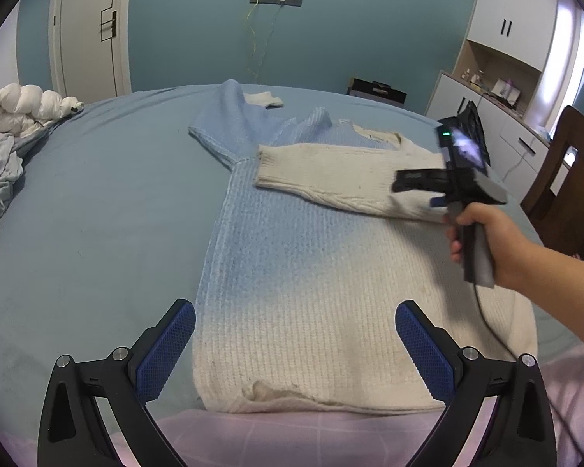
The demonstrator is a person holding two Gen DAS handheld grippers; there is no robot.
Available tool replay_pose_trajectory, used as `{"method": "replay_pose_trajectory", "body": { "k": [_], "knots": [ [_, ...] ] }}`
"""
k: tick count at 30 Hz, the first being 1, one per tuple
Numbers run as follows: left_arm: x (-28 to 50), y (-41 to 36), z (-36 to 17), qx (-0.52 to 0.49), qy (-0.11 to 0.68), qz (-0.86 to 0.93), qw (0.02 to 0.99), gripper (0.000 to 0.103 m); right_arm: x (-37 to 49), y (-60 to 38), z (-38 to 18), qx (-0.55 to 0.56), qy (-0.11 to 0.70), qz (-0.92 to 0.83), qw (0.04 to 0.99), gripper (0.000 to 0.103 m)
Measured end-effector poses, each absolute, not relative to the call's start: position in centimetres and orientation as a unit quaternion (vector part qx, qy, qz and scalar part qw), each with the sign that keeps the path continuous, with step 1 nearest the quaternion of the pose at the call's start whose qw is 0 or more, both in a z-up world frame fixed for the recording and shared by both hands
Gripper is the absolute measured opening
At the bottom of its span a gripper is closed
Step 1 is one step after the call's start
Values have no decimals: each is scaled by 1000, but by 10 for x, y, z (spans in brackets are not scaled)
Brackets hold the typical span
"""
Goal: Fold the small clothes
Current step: 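Lay the cream sleeve flat across the chest and open the right gripper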
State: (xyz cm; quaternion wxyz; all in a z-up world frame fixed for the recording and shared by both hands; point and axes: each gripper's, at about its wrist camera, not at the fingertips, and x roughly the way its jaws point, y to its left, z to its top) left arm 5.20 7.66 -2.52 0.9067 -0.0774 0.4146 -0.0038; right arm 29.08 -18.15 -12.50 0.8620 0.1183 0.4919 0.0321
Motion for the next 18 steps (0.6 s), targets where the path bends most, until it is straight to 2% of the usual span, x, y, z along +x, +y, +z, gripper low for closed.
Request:
{"method": "replay_pose_trajectory", "body": {
  "k": [3,4,6,8,12,14,18],
  "knots": [
    [53,76,-26,-75,416,-3,906,103,304,-133,-140,67,532,55,842,86],
    [53,76,-27,-74,417,-2,906,103,305,-122,-146,18,531,38,846,92],
    [53,74,-27,-69,416,-1,907,103,296,-108,-147,-32,496,20,867,93],
    [52,74,-26,-68,414,-1,908,103,297,-117,-146,-39,504,16,862,93],
    [51,75,-25,-63,411,4,909,103,294,-157,-130,64,558,62,825,93],
    [49,76,-25,-61,410,6,910,103,269,-183,-113,124,549,80,822,94],
    [47,77,-25,-55,407,15,912,103,211,-223,-69,178,520,102,829,94]
  ]
}}
